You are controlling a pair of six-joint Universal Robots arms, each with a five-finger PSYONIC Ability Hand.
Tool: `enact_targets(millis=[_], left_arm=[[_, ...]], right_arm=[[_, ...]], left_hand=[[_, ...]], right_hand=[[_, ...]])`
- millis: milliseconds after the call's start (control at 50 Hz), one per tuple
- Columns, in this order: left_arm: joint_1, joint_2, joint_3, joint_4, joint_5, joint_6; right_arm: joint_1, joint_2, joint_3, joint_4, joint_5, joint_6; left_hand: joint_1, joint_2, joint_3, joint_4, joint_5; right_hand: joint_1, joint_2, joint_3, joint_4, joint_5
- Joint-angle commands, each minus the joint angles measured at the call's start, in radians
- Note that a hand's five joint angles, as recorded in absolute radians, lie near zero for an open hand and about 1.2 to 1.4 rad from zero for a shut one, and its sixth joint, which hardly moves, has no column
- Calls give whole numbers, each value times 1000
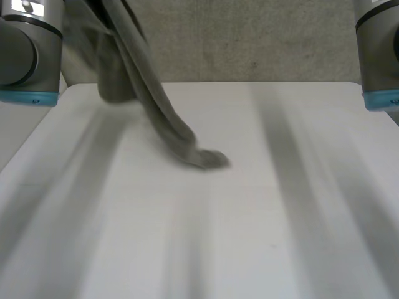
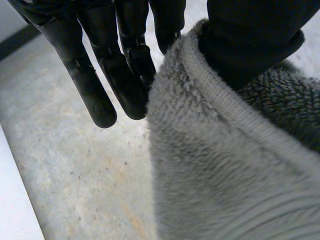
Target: Fold the towel.
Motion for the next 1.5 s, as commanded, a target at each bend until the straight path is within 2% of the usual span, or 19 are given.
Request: enact_targets(millis=[20,160,200,220,240,320,360,420,460,480,520,580,680,860,940,1060,1240,1360,1500], left_arm=[[0,57,-210,32,14,-82],[-9,79,-378,29,38,-76],[-11,95,-416,29,44,-76],[-11,111,-454,29,47,-75],[-9,126,-490,29,47,-73],[-9,157,-547,29,49,-68],[-8,200,-586,26,47,-43],[-8,223,-600,20,47,-18],[-6,284,-616,-4,49,36],[-6,284,-616,-4,49,36],[-11,350,-619,-41,51,68],[-14,392,-620,-58,58,70],[-31,555,-660,-101,155,68],[-34,652,-715,-113,178,67],[-34,683,-711,-133,175,67],[-34,700,-688,-158,163,65],[-49,717,-689,-193,152,65],[-54,701,-689,-192,152,65],[-37,654,-676,-190,155,67]], right_arm=[[5,-18,108,177,-37,27],[-3,2,198,269,-40,136],[-9,5,261,324,-53,198],[-9,5,261,325,-53,199],[-10,11,292,351,-69,235],[-16,28,326,392,-116,324],[-35,37,332,444,-189,425],[-52,38,327,477,-240,472],[-87,37,307,529,-339,560],[-87,37,307,529,-340,561],[-102,37,268,552,-413,654],[-104,37,247,556,-442,703],[-105,41,186,555,-528,835],[-64,126,146,527,-537,981],[38,211,128,463,-521,1079],[135,302,111,415,-487,1110],[226,380,76,394,-490,1107],[292,440,48,408,-537,1105],[309,449,53,455,-691,1104]], left_hand=[[203,179,180,178,191],[203,179,180,178,191],[203,179,180,178,191],[203,179,180,178,191],[203,179,180,178,191],[203,179,180,178,191],[203,179,180,178,191],[203,179,180,178,191],[203,179,180,178,191],[203,179,180,178,191],[203,179,180,178,191],[203,179,180,178,191],[203,179,180,178,191],[203,179,180,178,191],[203,179,180,178,191],[203,179,180,178,191],[203,179,180,178,191],[203,179,180,178,191],[203,179,180,178,191]], right_hand=[[52,73,62,70,31],[52,73,62,70,31],[-536,-515,-527,-519,-558],[-540,-519,-530,-522,-561],[-793,-772,-783,-775,-814],[-986,-965,-977,-969,-1008],[-1042,-1021,-1032,-1024,-1063],[-1045,-1024,-1035,-1027,-1066],[-1065,-1044,-1056,-1048,-1087],[-1065,-1044,-1056,-1048,-1087],[-1083,-1062,-1073,-1065,-1104],[-1089,-1068,-1079,-1071,-1110],[-1092,-1071,-1082,-1074,-1113],[-1048,-1027,-1038,-1030,-1069],[-1016,-995,-1006,-998,-1037],[-866,-845,-857,-849,-888],[-842,-821,-833,-825,-864],[-822,-801,-812,-804,-843],[-839,-818,-830,-822,-861]])
